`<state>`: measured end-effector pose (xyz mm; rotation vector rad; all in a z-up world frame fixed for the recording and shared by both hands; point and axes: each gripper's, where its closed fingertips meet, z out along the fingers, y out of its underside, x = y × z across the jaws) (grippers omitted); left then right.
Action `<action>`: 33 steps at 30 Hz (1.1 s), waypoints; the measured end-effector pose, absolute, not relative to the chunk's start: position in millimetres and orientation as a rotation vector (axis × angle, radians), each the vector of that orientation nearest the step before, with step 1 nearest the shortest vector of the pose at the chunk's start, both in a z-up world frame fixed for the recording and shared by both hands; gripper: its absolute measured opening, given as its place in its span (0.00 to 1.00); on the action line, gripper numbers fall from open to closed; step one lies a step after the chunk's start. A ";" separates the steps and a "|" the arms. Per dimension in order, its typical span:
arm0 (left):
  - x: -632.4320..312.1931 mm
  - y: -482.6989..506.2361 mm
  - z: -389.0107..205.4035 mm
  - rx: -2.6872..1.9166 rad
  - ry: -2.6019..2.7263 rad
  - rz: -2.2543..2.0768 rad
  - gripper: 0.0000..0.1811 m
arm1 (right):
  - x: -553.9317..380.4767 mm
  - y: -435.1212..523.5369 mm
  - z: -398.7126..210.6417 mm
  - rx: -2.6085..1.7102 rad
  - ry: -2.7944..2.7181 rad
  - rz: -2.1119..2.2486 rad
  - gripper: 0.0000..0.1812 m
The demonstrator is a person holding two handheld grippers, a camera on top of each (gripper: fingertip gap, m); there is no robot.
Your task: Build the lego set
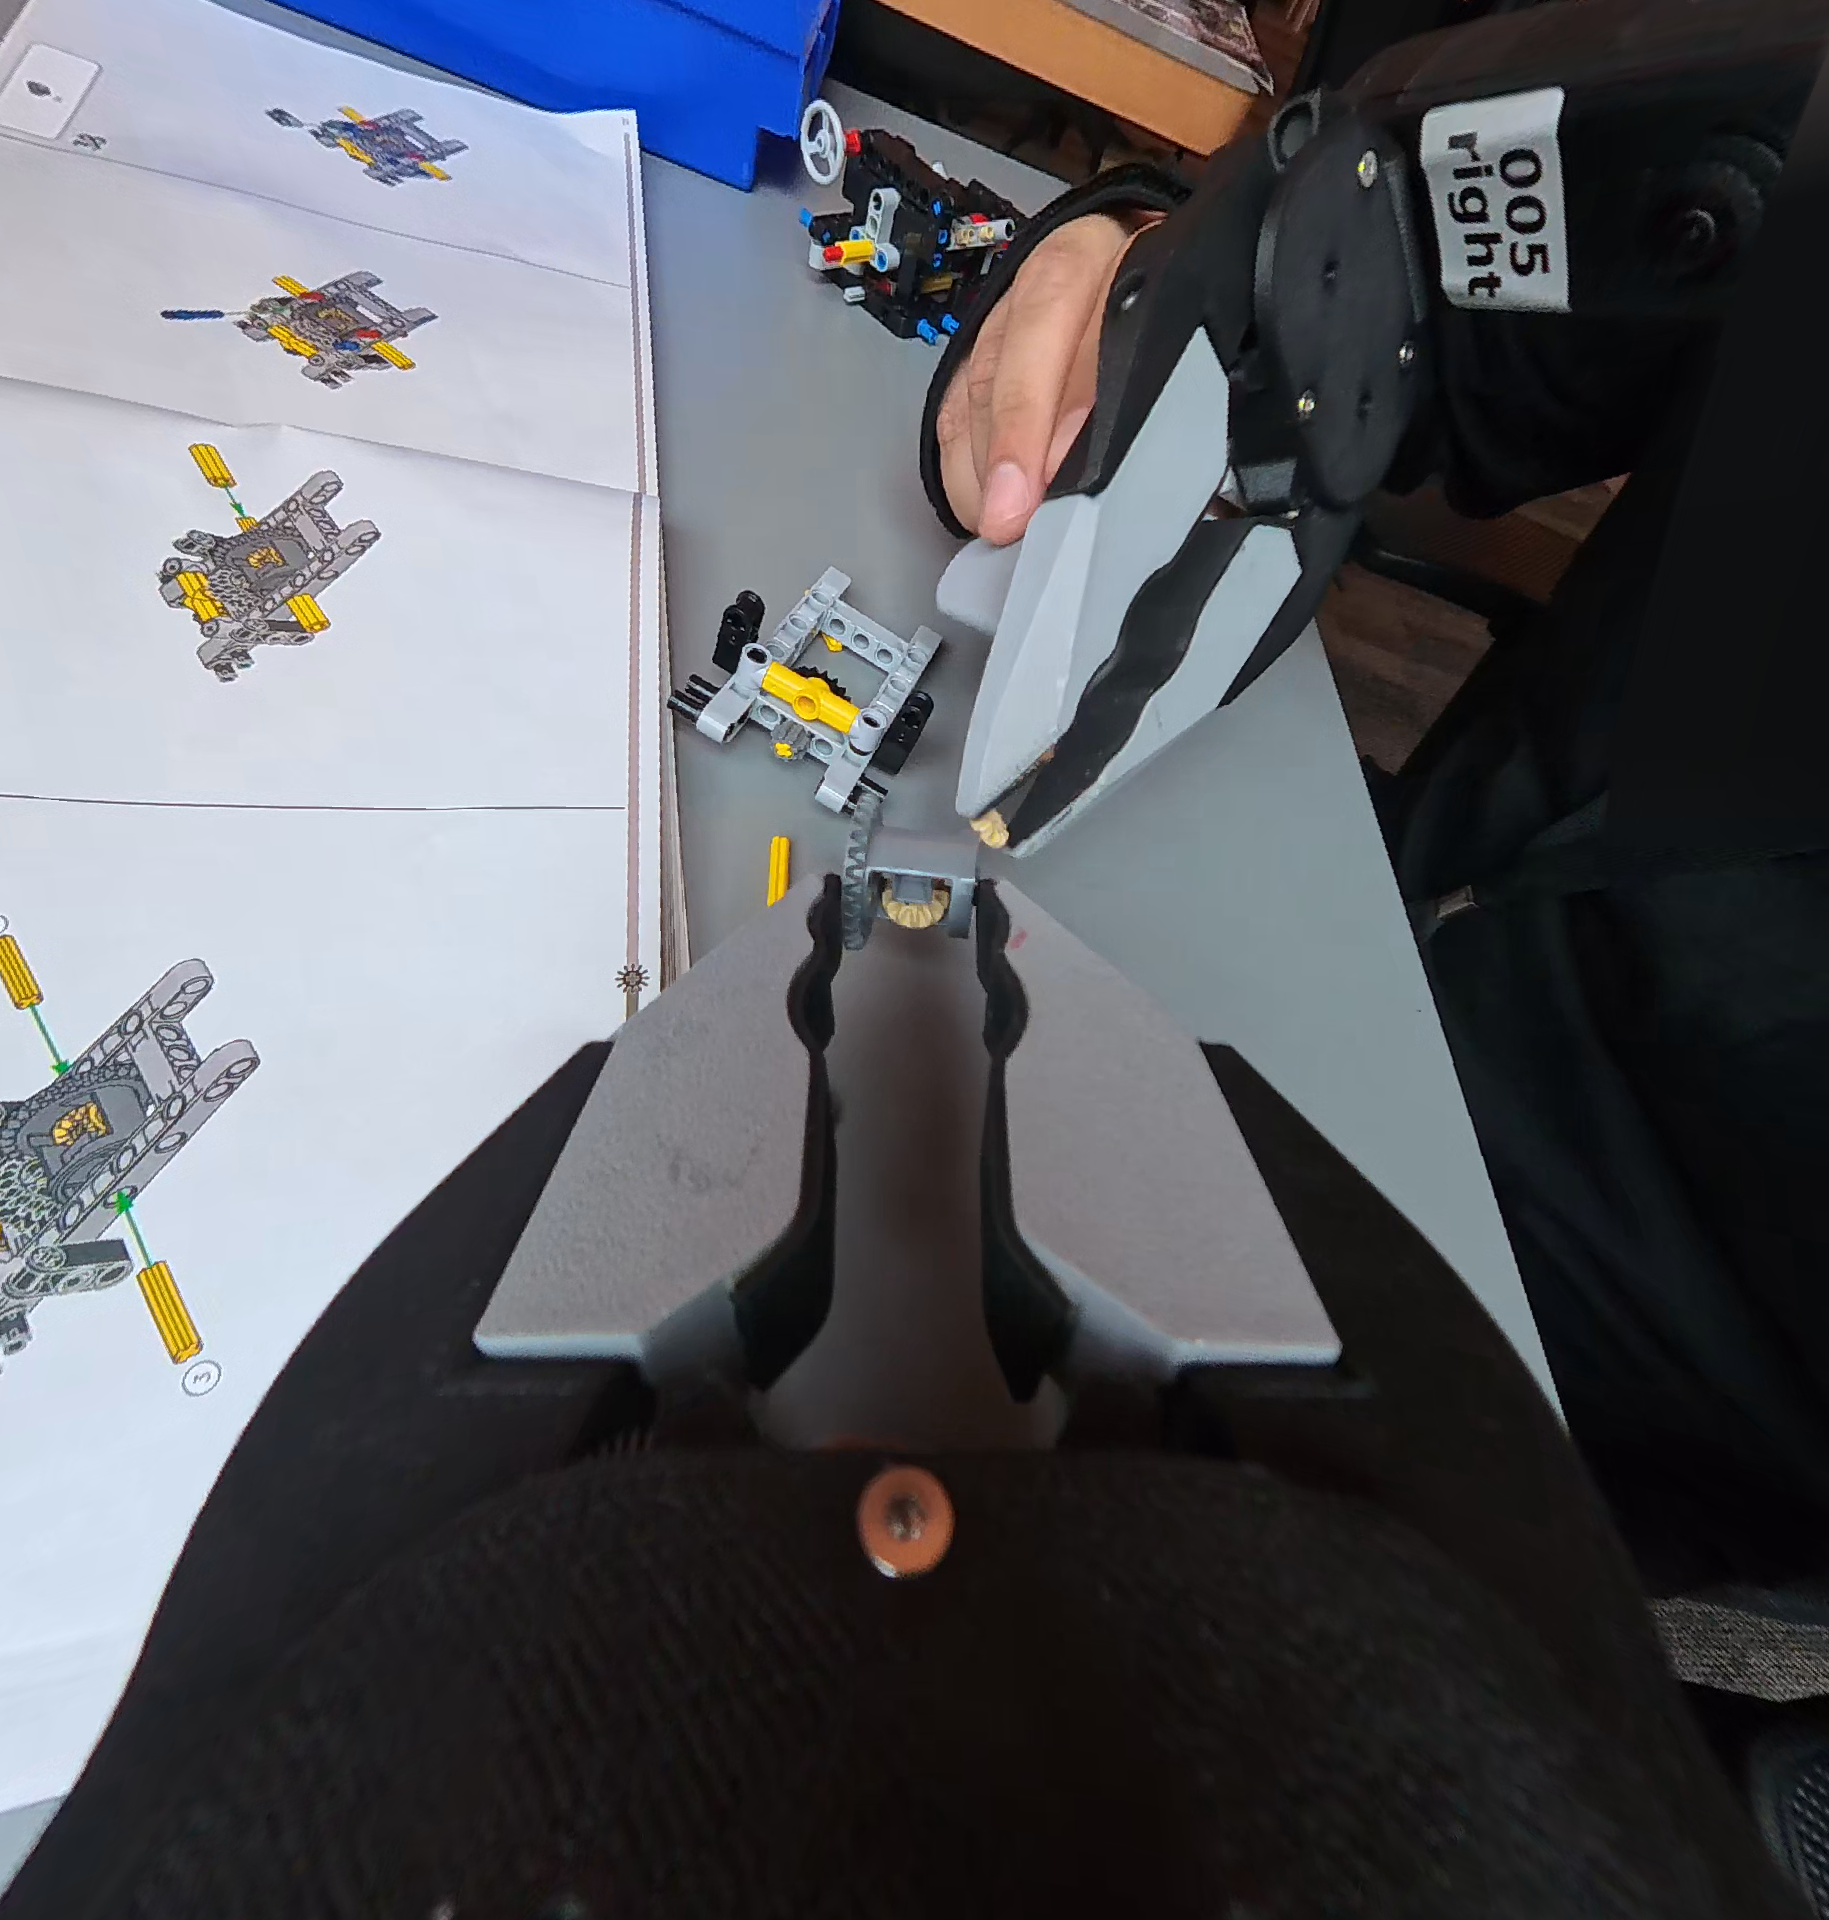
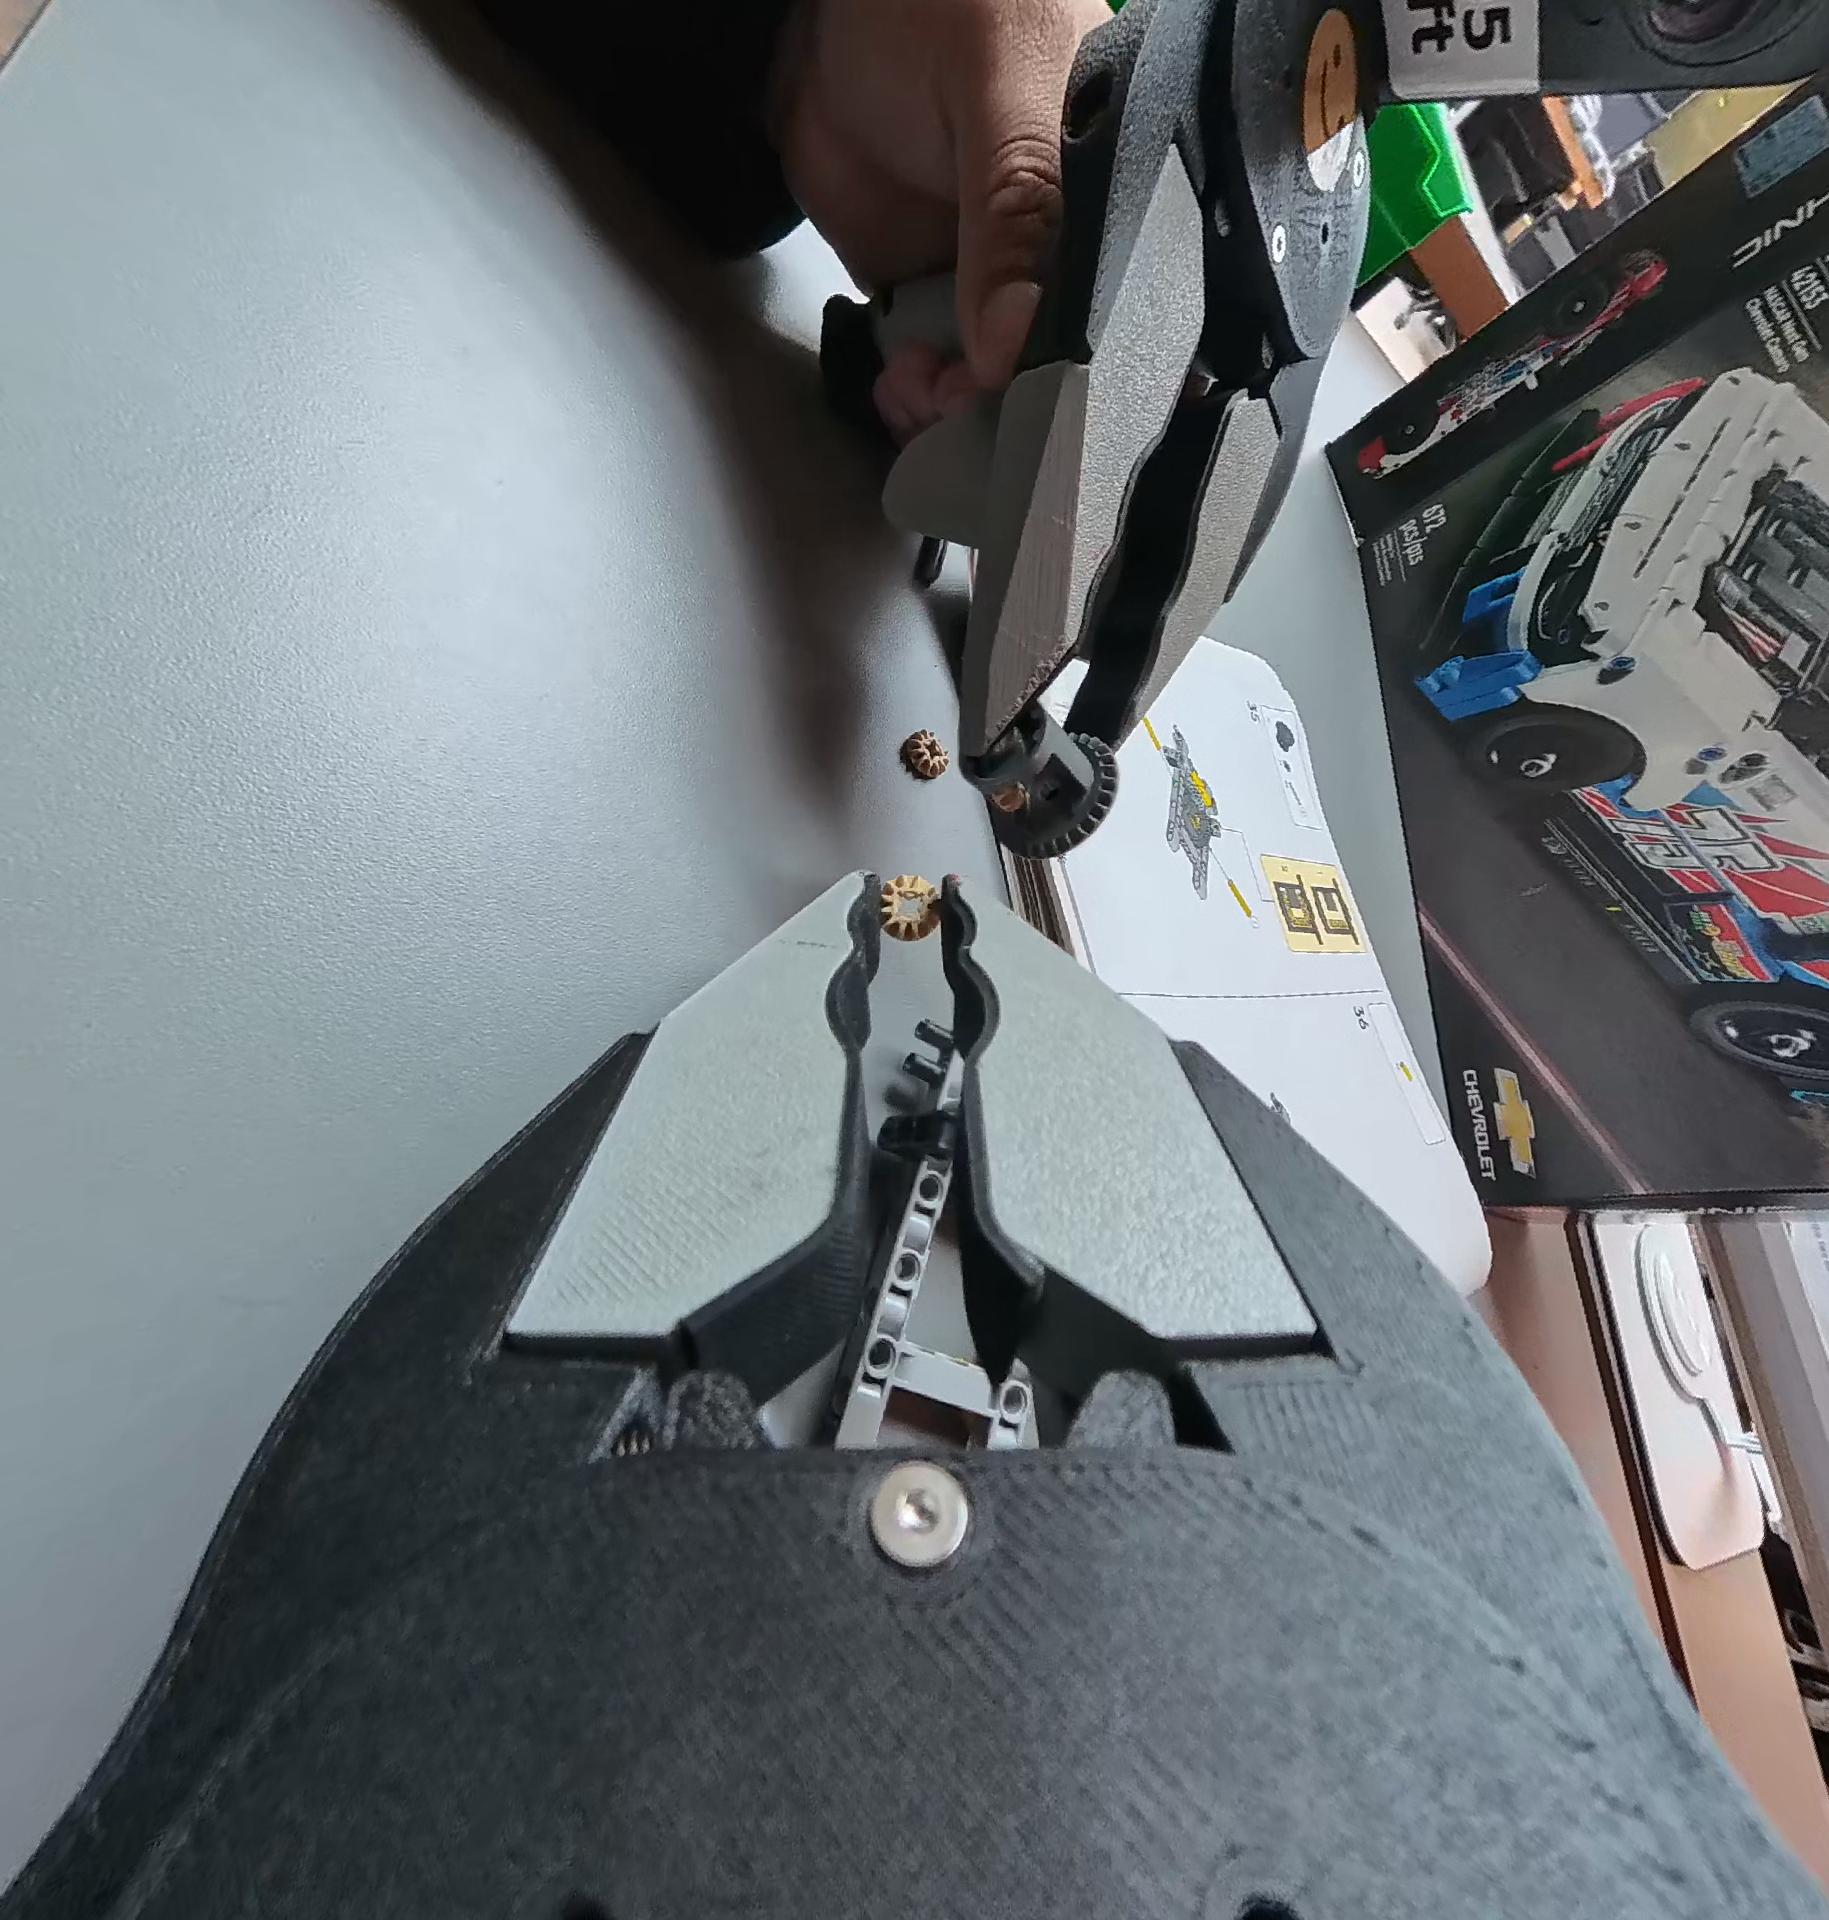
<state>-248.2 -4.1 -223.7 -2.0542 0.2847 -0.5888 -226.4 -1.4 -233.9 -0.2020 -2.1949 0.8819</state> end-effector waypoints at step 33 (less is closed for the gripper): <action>-240.4 -6.7 -221.4 -2.037 0.319 -0.634 0.13 | -235.9 10.7 -217.1 -0.283 -2.101 0.910 0.04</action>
